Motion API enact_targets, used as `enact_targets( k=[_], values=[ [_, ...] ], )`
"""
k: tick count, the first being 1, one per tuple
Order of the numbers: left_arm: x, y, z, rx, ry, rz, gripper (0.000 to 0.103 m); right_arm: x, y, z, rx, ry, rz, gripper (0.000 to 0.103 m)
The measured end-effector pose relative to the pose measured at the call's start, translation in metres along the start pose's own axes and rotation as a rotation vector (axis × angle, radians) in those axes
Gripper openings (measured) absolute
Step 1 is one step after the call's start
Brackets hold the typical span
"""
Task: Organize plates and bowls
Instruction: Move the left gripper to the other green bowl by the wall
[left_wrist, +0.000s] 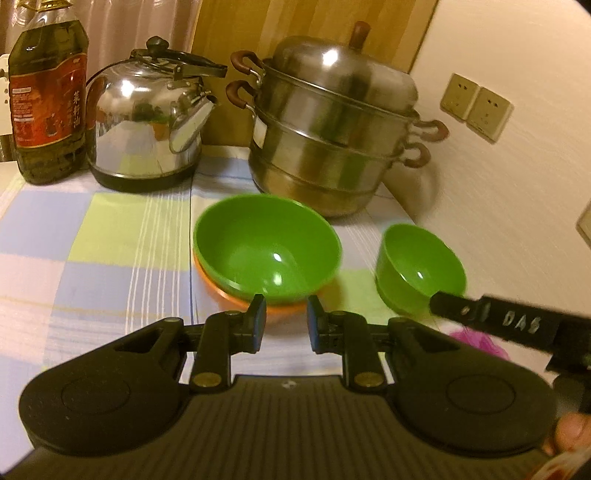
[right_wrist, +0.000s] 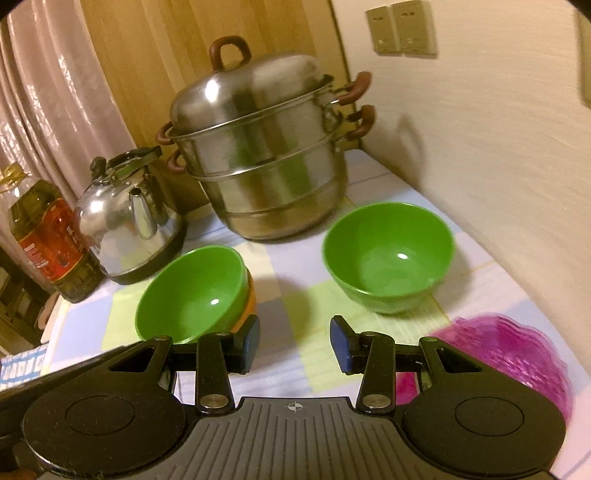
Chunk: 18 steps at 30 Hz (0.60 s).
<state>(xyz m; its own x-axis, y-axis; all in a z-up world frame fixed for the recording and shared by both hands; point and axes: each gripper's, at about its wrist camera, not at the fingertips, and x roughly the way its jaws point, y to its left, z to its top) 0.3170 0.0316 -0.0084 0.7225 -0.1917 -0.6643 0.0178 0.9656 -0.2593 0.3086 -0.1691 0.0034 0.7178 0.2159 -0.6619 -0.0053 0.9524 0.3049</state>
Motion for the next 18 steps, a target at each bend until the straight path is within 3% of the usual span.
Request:
enact_targets(
  k=[7, 18],
  values=[
    [-0.027, -0.021, -0.022, 0.014, 0.025, -0.015, 0.022, -0.051, -0.029, -0.014, 0.054, -0.010, -0.039, 0.042],
    [-0.068, -0.063, -0.032, 0.048, 0.026, -0.063, 0.025, -0.103, -0.068, -0.040, 0.033, 0.041, -0.131, 0.042]
  ],
)
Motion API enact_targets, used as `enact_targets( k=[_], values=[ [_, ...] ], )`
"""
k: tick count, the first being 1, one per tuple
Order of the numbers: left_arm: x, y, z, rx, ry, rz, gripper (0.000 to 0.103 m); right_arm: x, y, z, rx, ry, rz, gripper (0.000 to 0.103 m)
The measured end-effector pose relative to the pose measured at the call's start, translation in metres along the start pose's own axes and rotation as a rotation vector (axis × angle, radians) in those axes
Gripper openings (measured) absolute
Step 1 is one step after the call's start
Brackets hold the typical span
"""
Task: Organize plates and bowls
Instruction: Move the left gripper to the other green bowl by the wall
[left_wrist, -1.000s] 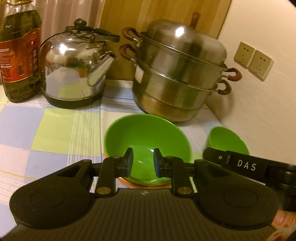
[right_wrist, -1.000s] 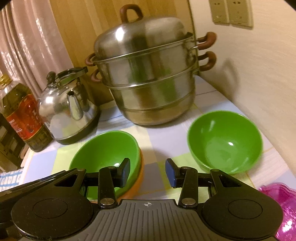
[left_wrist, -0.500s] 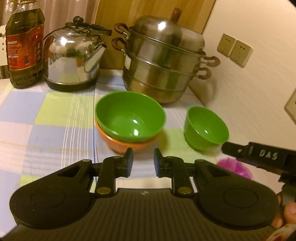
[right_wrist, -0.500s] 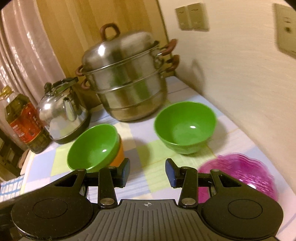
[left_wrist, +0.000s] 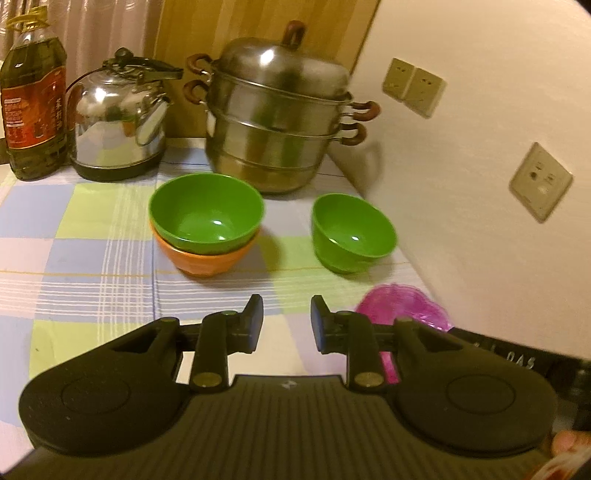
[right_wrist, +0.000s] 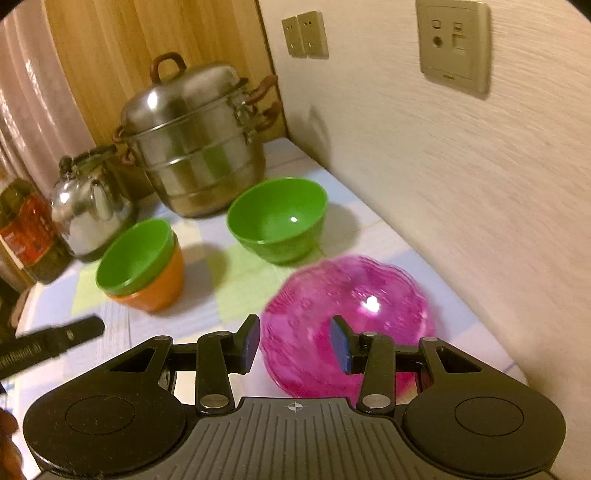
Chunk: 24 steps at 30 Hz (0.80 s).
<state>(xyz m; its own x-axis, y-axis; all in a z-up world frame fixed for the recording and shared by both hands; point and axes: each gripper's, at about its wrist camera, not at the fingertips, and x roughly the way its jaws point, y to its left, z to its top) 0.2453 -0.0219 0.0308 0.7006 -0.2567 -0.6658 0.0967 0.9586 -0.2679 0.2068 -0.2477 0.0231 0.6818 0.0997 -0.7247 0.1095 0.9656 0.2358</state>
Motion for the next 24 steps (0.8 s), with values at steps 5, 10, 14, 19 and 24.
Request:
enact_targets(
  k=[5, 10, 14, 19, 24],
  values=[
    [-0.009, -0.018, -0.004, 0.025, 0.008, -0.012, 0.028, -0.017, -0.011, -0.009, -0.001, -0.005, 0.000, 0.042],
    [-0.012, -0.032, -0.008, 0.037, 0.014, -0.020, 0.030, -0.026, -0.022, -0.011, 0.012, -0.011, -0.004, 0.042],
    [-0.007, -0.041, -0.009, 0.050, 0.033, -0.016, 0.033, -0.027, -0.032, -0.011, 0.031, -0.001, 0.006, 0.042],
    [0.008, -0.049, -0.003, 0.046, 0.041, -0.008, 0.036, -0.022, -0.047, -0.002, 0.077, -0.004, 0.032, 0.042],
    [0.039, -0.055, 0.006, 0.032, 0.061, -0.009, 0.036, -0.006, -0.059, 0.014, 0.091, -0.005, 0.048, 0.042]
  ],
)
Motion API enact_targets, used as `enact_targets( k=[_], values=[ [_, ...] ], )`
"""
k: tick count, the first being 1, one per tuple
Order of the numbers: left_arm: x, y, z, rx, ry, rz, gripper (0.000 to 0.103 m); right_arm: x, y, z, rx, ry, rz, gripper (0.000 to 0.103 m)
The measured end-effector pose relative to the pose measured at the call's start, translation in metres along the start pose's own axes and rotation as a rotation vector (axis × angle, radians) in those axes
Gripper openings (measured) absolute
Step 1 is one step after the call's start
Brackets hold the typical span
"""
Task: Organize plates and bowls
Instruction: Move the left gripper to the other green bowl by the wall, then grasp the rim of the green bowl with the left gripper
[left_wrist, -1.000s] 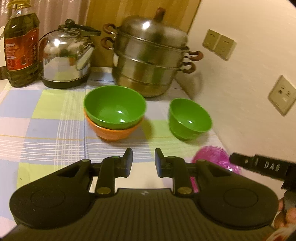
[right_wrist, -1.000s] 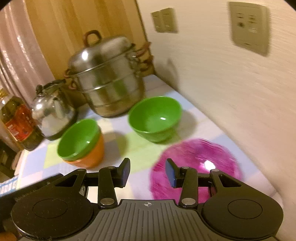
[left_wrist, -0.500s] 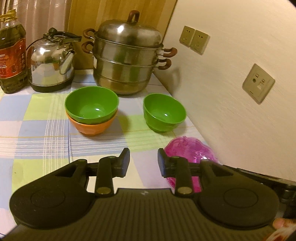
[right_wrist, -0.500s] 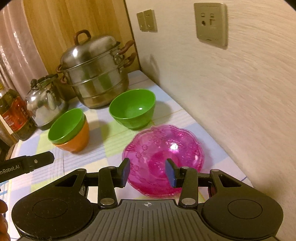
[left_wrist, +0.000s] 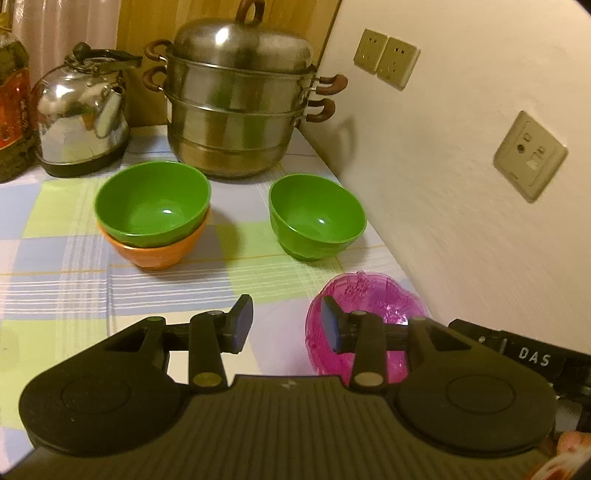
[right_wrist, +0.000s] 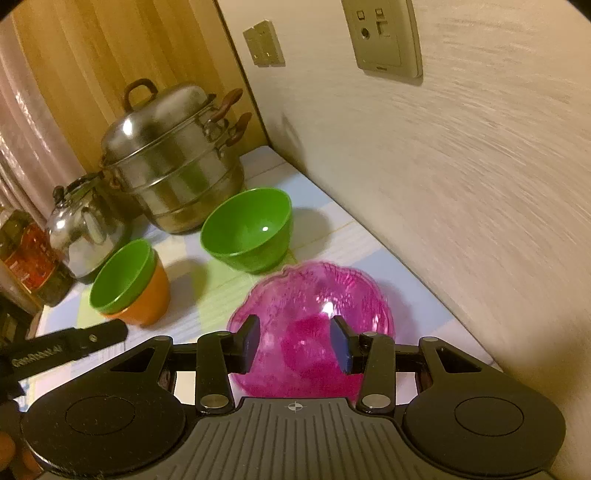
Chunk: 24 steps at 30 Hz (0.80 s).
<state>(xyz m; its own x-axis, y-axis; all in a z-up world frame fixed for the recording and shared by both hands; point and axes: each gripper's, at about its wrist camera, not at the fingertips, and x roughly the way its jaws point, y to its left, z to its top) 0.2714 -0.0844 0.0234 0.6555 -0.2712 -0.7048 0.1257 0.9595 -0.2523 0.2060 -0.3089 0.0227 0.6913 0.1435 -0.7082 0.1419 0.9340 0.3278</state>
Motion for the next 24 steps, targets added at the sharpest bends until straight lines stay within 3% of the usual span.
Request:
enact_targets(
  k=[16, 24],
  values=[
    [0.134, 0.016, 0.049, -0.180, 0.010, 0.029, 0.036, 0.116, -0.011, 0.071, -0.011, 0.035, 0.056, 0.042],
    [0.180, 0.018, 0.058, -0.194, 0.024, 0.054, 0.035, 0.182, -0.008, 0.095, -0.017, 0.081, 0.058, 0.042]
  ],
)
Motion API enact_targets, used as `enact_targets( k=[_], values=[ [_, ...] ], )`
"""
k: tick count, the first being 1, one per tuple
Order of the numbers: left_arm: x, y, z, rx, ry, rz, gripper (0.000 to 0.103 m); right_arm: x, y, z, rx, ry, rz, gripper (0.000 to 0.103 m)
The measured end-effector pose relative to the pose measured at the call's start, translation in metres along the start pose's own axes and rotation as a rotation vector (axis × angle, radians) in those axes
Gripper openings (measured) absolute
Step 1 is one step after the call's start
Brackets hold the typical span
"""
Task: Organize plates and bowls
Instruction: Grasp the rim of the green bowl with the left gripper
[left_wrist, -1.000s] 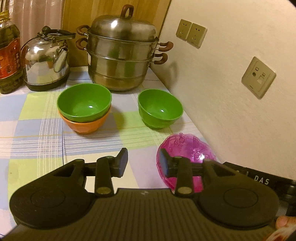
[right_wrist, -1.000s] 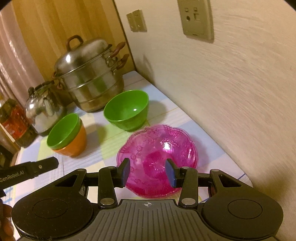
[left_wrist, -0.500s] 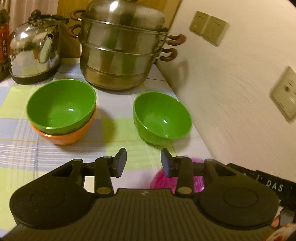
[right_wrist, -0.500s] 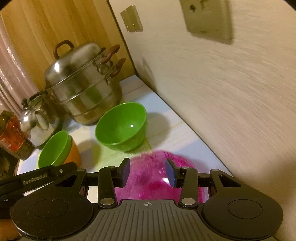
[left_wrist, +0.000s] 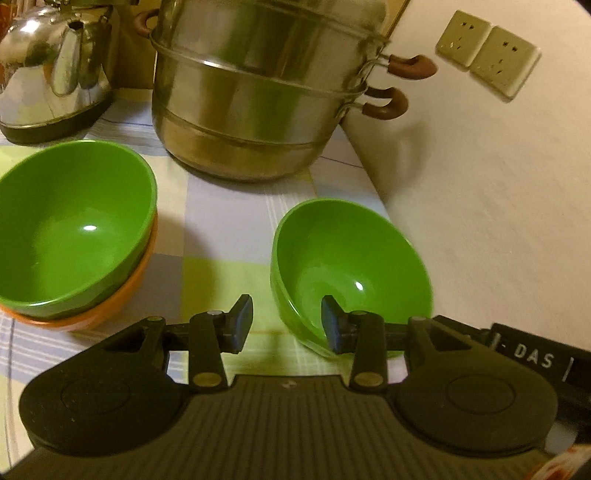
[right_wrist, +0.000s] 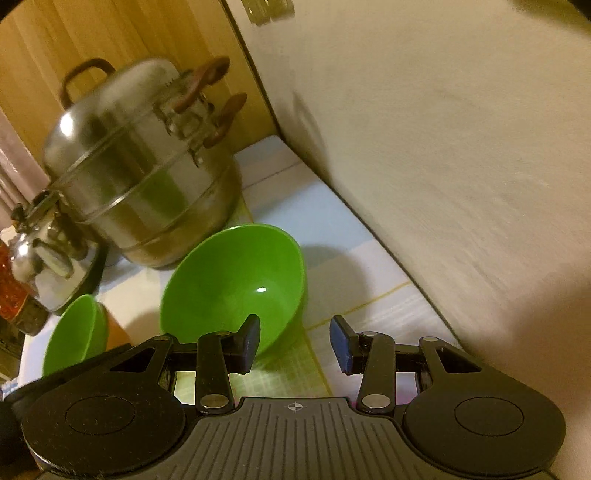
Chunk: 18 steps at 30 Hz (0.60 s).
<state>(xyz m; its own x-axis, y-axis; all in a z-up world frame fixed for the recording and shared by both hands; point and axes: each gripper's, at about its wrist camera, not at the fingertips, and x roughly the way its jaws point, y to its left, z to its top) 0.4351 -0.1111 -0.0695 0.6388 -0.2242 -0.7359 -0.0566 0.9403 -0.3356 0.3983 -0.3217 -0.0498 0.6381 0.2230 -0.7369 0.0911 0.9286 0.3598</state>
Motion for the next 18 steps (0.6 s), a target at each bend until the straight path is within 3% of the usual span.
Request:
enact_targets(
  k=[7, 13, 18],
  values=[
    [0.022, 0.003, -0.002, 0.008, 0.017, -0.003, 0.033, 0.036, -0.008, 0.003, 0.007, 0.045, -0.008, 0.042],
    [0.024, -0.003, -0.002, 0.047, 0.001, -0.010, 0.020, 0.047, -0.011, 0.004, 0.005, 0.044, -0.009, 0.042],
    [0.024, -0.004, -0.002, 0.063, 0.004, -0.003, 0.020, 0.048, -0.007, 0.004, -0.010, 0.042, 0.003, 0.025]
  ],
)
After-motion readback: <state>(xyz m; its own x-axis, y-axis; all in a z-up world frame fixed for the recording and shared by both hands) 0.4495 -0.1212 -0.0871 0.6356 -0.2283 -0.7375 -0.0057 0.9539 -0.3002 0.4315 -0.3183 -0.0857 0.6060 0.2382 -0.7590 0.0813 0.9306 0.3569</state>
